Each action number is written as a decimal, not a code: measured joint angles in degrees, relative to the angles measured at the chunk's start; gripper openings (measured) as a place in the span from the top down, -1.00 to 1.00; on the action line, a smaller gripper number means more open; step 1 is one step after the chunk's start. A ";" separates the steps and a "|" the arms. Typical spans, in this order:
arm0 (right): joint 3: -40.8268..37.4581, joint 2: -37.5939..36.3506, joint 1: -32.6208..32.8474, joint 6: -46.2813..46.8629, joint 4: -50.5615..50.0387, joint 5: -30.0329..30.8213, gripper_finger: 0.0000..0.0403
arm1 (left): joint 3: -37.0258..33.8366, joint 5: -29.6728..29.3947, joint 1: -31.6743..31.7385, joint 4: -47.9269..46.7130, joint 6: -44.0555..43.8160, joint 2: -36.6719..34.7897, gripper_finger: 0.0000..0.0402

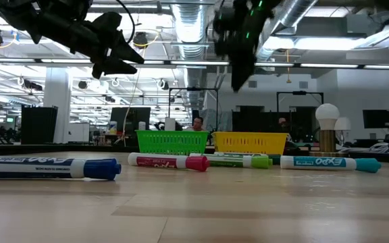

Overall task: Pick & Place Markers
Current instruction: Put the large light blue marker into the yellow bin

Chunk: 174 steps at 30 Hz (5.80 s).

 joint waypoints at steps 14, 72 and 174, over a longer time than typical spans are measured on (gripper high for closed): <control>0.02 -18.79 18.39 11.06 -11.55 -2.36 0.08 | 0.00 0.65 -1.99 0.00 -0.22 0.00 -0.13; -52.25 -10.85 38.28 26.98 33.43 2.91 0.13 | 0.00 -0.25 -17.16 -0.15 -4.55 0.03 -0.13; -25.75 -2.67 8.36 -1.34 22.28 -2.39 0.67 | 0.00 -1.31 -16.90 -0.36 -4.31 0.15 -0.13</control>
